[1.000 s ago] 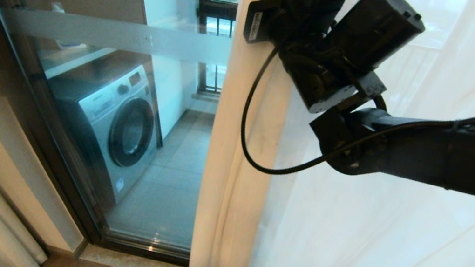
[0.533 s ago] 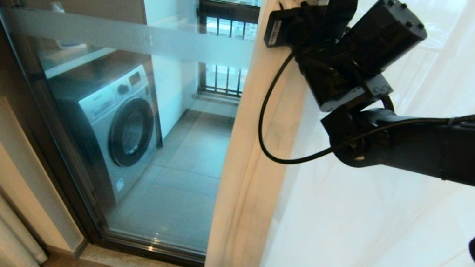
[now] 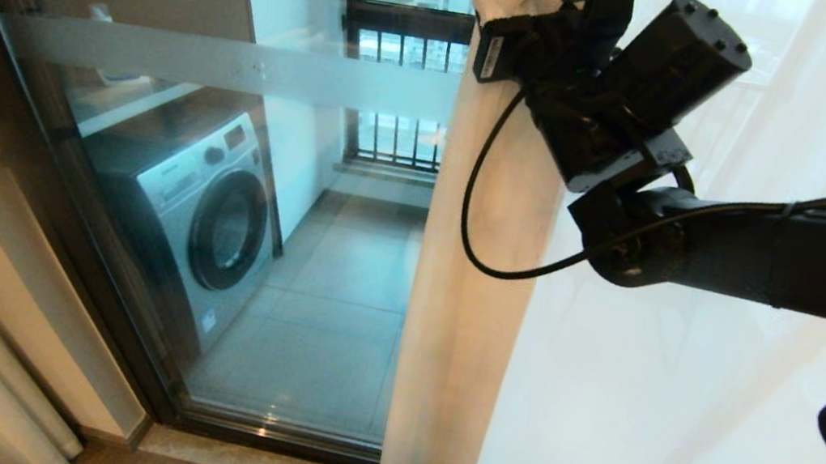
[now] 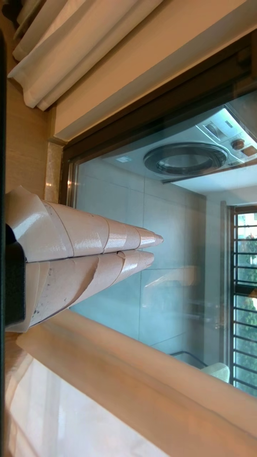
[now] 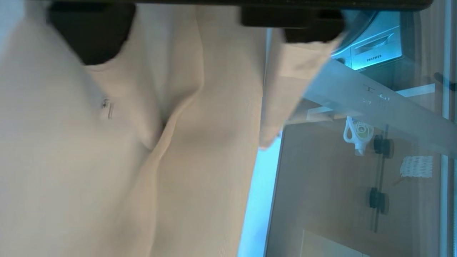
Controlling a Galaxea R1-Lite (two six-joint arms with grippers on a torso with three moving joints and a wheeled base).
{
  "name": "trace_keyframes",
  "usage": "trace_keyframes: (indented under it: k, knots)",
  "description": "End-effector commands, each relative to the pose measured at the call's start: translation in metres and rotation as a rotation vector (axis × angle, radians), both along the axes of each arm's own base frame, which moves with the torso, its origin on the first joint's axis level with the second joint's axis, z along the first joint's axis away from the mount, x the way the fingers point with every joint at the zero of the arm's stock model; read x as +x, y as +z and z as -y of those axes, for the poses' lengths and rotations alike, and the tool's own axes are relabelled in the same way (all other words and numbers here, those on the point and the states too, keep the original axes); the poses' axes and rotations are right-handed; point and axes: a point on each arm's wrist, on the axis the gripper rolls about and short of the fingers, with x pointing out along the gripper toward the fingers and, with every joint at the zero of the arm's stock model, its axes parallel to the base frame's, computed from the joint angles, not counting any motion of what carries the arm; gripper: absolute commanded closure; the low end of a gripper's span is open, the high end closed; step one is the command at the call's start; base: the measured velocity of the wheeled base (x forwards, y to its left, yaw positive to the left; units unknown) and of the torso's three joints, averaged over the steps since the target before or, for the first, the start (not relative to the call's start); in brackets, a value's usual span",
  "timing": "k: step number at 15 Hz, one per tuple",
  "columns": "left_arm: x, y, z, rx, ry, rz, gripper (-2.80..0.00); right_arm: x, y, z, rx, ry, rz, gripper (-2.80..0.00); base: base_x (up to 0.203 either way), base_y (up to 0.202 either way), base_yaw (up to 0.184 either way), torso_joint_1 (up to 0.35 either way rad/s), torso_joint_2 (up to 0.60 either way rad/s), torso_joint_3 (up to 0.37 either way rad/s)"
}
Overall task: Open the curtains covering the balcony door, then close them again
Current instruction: Close the inner curtains on both sides
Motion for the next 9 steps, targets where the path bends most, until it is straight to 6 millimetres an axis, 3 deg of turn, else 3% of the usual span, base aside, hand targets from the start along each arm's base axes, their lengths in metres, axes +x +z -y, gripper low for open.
trace_keyframes:
  k: [1,9]
  knots:
    - [0.0,0.0,0.0,0.0,0.001,0.0,0.0,-0.009,0.011,0.007,0.009,-0.001,0.014,-2.8,0.0,0.0,0.0,0.0,0.0,0.0]
    - [0.0,0.0,0.0,0.0,0.001,-0.001,0.0,-0.064,0.016,0.047,-0.052,0.01,-0.059,-2.8,0.0,0.0,0.0,0.0,0.0,0.0]
